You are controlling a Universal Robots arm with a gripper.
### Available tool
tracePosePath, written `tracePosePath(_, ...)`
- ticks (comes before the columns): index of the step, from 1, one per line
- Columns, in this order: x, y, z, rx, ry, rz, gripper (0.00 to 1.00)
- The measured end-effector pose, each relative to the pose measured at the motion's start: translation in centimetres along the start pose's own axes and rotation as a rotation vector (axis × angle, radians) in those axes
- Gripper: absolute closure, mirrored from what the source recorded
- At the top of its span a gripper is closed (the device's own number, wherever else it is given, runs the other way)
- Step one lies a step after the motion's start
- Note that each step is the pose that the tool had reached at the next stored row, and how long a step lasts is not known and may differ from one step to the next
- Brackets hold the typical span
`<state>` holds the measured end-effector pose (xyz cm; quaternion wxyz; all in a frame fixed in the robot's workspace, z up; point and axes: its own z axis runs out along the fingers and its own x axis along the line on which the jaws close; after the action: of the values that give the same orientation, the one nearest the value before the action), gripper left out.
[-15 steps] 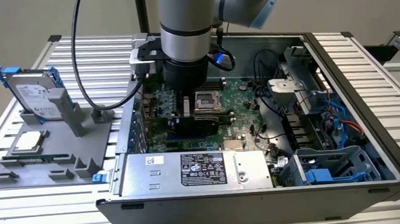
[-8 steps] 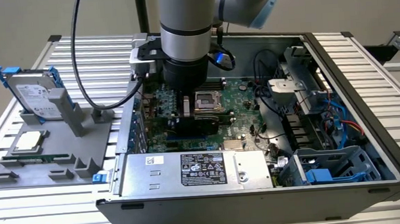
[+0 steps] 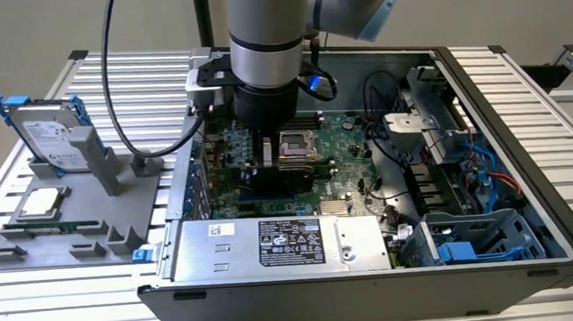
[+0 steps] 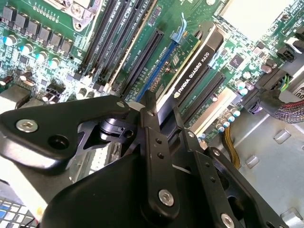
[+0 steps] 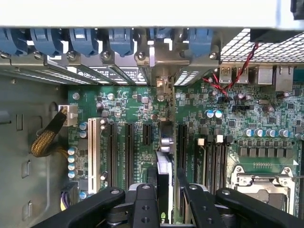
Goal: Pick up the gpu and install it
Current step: 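Insert the gpu into the slot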
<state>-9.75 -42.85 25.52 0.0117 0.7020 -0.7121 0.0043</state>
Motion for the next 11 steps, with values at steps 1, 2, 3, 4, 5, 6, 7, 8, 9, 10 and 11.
tracePosePath(1, 0.00, 0.00, 0.05, 0.0003, -0.0009, 0.000, 1.00)
tracePosePath(2, 0.00, 0.01, 0.12, 0.0007, -0.0017, 0.000, 1.00)
tracePosePath(3, 0.00, 0.03, 0.17, 0.0005, -0.0015, 0.000, 1.00)
tracePosePath(4, 0.00, 0.05, 0.21, 0.0004, -0.0012, 0.000, 1.00)
tracePosePath(5, 0.00, 0.07, 0.25, 0.0003, -0.0010, 0.000, 1.00)
tracePosePath(6, 0.00, 0.08, 0.29, 0.0003, -0.0009, 0.000, 1.00)
tracePosePath(7, 0.00, 0.09, 0.31, 0.0004, -0.0009, 0.000, 1.00)
tracePosePath(8, 0.00, 0.09, 0.32, 0.0004, -0.0011, 0.000, 1.00)
tracePosePath(9, 0.00, 0.09, 0.33, 0.0006, -0.0013, 0.000, 1.00)
tracePosePath(10, -0.01, 0.09, 0.34, 0.0006, -0.0014, 0.000, 1.00)
tracePosePath(11, -0.01, 0.09, 0.34, 0.0006, -0.0014, 0.000, 1.00)
